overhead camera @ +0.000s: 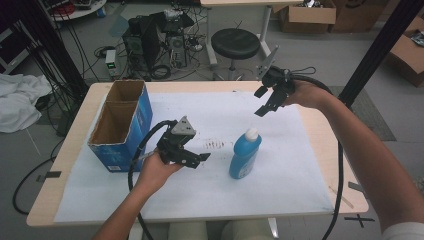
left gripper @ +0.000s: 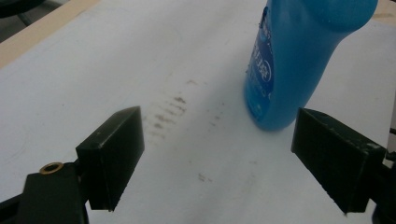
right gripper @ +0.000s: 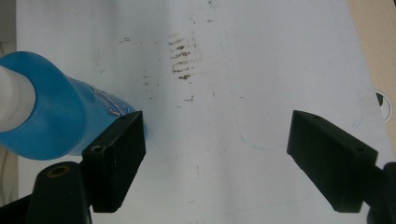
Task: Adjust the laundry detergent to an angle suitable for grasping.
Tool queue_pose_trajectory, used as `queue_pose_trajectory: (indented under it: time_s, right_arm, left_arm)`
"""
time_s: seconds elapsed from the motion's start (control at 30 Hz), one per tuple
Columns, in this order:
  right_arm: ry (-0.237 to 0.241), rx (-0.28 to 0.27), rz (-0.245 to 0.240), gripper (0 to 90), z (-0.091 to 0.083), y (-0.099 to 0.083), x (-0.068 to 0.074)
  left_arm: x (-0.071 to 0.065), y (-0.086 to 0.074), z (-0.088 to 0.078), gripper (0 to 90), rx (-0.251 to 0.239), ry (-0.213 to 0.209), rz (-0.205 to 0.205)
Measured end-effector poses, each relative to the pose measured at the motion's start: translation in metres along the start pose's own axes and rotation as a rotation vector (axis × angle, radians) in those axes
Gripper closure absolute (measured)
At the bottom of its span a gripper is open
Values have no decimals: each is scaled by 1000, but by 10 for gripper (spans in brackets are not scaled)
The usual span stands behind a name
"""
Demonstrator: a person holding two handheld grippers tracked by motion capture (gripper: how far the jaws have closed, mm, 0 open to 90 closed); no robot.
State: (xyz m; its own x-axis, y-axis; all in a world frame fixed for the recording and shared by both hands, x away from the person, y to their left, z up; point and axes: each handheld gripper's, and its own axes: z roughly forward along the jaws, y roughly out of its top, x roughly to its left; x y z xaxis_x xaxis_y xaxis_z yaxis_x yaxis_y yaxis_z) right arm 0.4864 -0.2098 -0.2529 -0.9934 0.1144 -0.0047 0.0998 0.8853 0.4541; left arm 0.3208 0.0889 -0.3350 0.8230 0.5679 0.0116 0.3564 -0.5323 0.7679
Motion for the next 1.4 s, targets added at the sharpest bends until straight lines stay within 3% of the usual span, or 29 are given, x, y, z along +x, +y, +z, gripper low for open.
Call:
queue_pose_trajectory:
  time_s: [0.3, 0.47, 0.57, 1.13, 1.4]
  right_arm:
    - [-2, -4, 3, 196, 0, 0, -1]
    - [-1, -4, 2, 196, 1, 0, -1]
    - [-2, -7, 2, 196, 2, 1, -1]
    - [-12, -21, 5, 197, -1, 0, -1]
    - [-5, -19, 5, 199, 1, 0, -4]
  left_arm:
    - [-12, -11, 6, 172, -91, 32, -60]
    - [-17, -18, 10, 168, -134, 76, -91]
    - [-18, -22, 11, 167, -149, 76, -101]
    - [-35, -36, 17, 160, -242, 145, -116]
    - [-44, -38, 20, 160, -264, 161, -128]
